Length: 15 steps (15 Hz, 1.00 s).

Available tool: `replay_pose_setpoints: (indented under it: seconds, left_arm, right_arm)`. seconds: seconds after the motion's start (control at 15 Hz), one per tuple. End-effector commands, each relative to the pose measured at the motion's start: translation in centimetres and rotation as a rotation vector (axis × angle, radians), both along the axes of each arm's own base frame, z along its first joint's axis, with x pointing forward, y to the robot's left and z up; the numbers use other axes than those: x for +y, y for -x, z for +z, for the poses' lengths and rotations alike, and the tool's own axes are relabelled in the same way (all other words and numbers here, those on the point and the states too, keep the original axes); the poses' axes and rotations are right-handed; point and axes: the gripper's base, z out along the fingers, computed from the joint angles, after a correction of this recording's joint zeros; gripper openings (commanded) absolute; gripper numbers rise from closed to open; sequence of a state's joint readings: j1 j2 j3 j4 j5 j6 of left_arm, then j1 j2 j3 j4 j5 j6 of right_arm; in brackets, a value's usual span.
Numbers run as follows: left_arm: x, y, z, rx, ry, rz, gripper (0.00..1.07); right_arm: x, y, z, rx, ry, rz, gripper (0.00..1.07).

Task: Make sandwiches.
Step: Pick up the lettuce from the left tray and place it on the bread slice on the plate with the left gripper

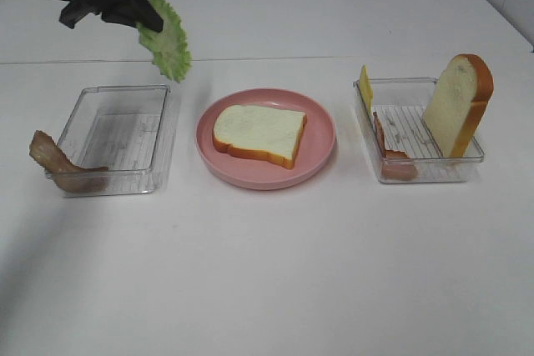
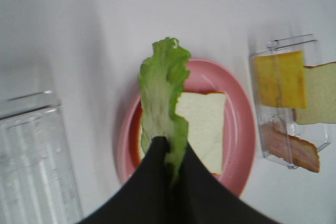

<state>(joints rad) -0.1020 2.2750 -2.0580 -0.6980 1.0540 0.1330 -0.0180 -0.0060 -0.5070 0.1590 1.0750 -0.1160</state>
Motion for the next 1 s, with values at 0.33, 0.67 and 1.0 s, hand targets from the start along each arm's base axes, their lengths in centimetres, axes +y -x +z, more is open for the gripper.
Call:
replay_pose_setpoints:
  seconds: [0.33,0.67,1.0]
  left_arm:
    - [-9.2,1.7,-0.7,-0.017,0.159,-0.165,0.0]
    - [-13.7,2.1,-4.3,0.022,0.273,-0.206,0.0]
    - [-14.0,2.0,-8.2,0.086,0.218,-0.223,0.0]
  right_arm:
    - [0.0,0.1,0.0,-0.022,-0.002,-0.002,0.77]
    - [0.0,0.1,0.0,-0.022,-0.002,-0.002,0.77]
    - [0.0,0.1,0.0,-0.022,-0.002,-0.002,0.77]
